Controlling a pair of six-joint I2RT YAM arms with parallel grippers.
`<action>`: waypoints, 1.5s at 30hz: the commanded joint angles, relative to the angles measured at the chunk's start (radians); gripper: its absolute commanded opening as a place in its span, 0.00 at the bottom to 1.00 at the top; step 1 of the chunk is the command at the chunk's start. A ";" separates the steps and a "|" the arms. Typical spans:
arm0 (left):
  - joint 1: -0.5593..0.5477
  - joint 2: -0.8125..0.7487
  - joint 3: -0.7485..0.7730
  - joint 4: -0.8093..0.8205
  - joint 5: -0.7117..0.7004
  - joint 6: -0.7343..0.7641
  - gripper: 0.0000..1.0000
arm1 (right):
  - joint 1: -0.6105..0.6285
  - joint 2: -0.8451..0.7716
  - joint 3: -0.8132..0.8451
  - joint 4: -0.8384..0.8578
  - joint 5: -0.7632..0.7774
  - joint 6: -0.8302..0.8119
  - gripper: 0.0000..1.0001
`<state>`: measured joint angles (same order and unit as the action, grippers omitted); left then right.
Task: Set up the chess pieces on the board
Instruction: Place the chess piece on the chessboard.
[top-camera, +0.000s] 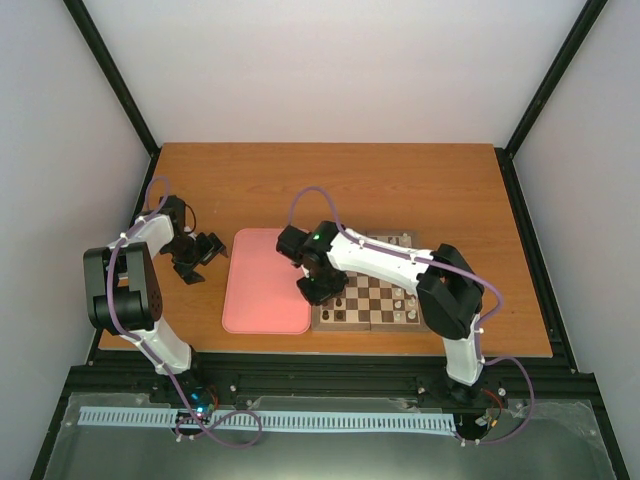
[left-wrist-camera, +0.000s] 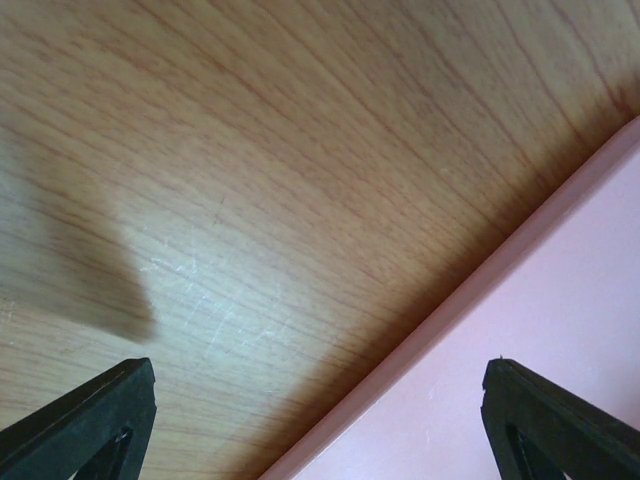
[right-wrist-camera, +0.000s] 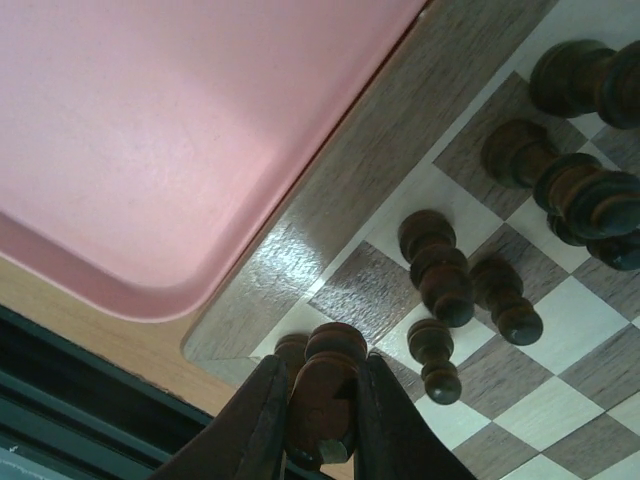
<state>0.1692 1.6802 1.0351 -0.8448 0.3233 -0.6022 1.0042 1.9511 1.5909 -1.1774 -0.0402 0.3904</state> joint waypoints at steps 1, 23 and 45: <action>0.002 0.010 0.013 0.009 0.005 0.012 1.00 | -0.019 -0.035 -0.024 0.035 0.004 0.021 0.08; 0.001 0.018 0.024 0.004 -0.001 0.015 1.00 | -0.036 -0.025 -0.081 0.079 -0.010 0.012 0.09; 0.002 0.017 0.025 0.004 0.001 0.015 1.00 | -0.038 -0.025 -0.083 0.082 0.005 0.001 0.24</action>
<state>0.1692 1.6943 1.0351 -0.8452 0.3225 -0.6018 0.9745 1.9495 1.5063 -1.1042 -0.0563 0.3904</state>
